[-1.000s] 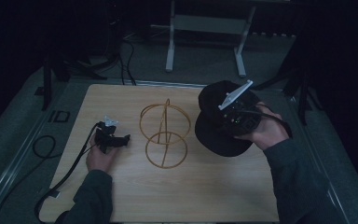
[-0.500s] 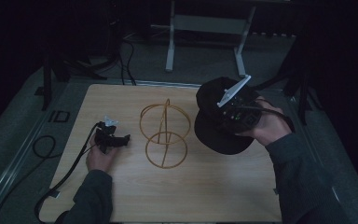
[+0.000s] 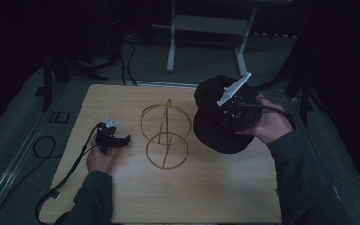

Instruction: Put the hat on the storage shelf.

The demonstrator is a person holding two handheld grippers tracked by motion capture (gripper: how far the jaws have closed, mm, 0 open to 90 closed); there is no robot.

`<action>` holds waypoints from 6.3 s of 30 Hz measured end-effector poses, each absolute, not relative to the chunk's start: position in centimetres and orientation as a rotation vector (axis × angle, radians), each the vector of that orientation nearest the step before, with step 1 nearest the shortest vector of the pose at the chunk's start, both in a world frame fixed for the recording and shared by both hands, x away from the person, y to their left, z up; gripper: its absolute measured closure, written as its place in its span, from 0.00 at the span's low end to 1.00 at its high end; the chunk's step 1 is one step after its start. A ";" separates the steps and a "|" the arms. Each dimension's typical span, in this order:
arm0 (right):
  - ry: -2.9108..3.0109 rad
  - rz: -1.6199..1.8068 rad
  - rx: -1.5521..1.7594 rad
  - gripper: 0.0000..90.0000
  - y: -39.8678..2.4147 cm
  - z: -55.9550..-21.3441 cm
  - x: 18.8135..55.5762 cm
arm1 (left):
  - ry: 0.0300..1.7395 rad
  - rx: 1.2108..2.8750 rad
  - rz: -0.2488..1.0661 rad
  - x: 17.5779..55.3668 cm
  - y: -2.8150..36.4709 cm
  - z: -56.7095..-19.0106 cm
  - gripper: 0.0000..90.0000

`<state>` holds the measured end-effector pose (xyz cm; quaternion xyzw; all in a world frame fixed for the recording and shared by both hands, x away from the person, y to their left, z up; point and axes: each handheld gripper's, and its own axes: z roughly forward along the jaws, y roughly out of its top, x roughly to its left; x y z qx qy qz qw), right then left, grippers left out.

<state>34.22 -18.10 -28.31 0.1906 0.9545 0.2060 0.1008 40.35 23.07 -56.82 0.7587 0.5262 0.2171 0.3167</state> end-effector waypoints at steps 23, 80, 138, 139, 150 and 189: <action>2.811 0.732 0.482 0.88 -17.1 -26.5 34.4 | 1.385 1.997 0.570 40.4 23.0 -56.8 0.15; 2.888 0.785 0.235 0.88 -7.5 -26.7 34.5 | 1.384 2.000 0.570 40.4 23.1 -56.8 0.15; 2.999 0.721 0.184 0.79 -3.4 -31.1 35.2 | 1.386 1.996 0.570 40.4 23.0 -56.8 0.15; 3.000 0.722 0.186 0.81 -3.4 -31.1 35.2 | 1.386 1.995 0.570 40.4 23.0 -56.8 0.15; 3.023 0.721 0.177 0.78 -3.4 -31.5 35.5 | 1.386 1.996 0.570 40.4 23.0 -56.8 0.15; 2.935 0.727 0.307 0.93 -7.2 -30.1 36.0 | 1.387 1.992 0.571 40.4 23.0 -56.8 0.15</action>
